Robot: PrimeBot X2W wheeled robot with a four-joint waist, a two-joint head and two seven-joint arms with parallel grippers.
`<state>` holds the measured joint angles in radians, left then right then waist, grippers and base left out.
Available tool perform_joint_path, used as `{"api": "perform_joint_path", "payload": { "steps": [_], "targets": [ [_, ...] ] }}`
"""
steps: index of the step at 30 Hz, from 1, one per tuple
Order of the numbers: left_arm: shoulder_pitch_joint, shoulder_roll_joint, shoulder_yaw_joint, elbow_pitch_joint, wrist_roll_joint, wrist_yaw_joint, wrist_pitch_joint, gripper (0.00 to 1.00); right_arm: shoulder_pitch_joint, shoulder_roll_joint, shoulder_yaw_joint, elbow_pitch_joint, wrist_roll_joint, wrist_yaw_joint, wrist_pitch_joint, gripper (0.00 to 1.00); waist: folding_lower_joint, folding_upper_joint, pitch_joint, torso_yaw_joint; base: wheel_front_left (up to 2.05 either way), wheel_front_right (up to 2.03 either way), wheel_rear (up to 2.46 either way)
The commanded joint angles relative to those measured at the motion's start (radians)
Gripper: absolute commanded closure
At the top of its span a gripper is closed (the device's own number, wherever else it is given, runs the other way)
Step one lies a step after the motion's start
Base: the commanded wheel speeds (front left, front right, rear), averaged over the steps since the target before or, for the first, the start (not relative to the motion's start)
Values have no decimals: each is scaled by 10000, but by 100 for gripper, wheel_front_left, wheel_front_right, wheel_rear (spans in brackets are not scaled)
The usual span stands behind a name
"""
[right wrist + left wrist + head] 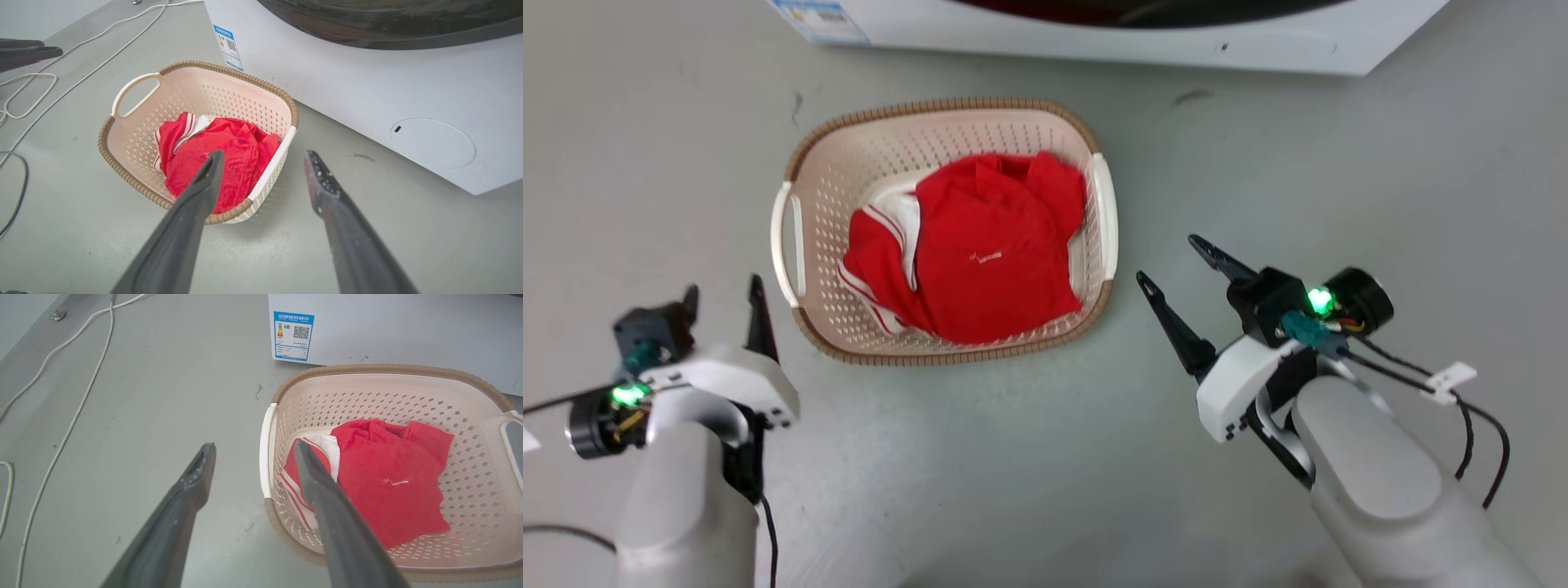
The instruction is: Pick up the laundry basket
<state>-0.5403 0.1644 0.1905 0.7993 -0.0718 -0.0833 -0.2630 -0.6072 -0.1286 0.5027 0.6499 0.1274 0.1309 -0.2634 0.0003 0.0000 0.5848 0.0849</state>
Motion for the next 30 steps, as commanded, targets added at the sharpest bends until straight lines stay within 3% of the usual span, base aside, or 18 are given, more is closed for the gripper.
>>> {"api": "perform_joint_path", "payload": {
  "steps": [1, 14, 30],
  "targets": [
    [-363, 134, 164, 46, -114, 42, -28, 0, -443, -79, 155, 265, 95, -3, -21, 0, -3, 0, 709, 107, 0, 0, 0],
    [-1945, 160, -117, 857, 29, -141, -28, 0, -2518, -165, 816, 1988, 614, -3, -21, 0, -3, 0, 2303, 513, 0, 0, 0],
    [-3158, -34, -282, 1581, -43, -199, -26, 0, -3964, -149, 1575, 3127, 981, -5, -20, 0, -3, 0, 3481, 808, 0, 0, 0]
  ]
}}
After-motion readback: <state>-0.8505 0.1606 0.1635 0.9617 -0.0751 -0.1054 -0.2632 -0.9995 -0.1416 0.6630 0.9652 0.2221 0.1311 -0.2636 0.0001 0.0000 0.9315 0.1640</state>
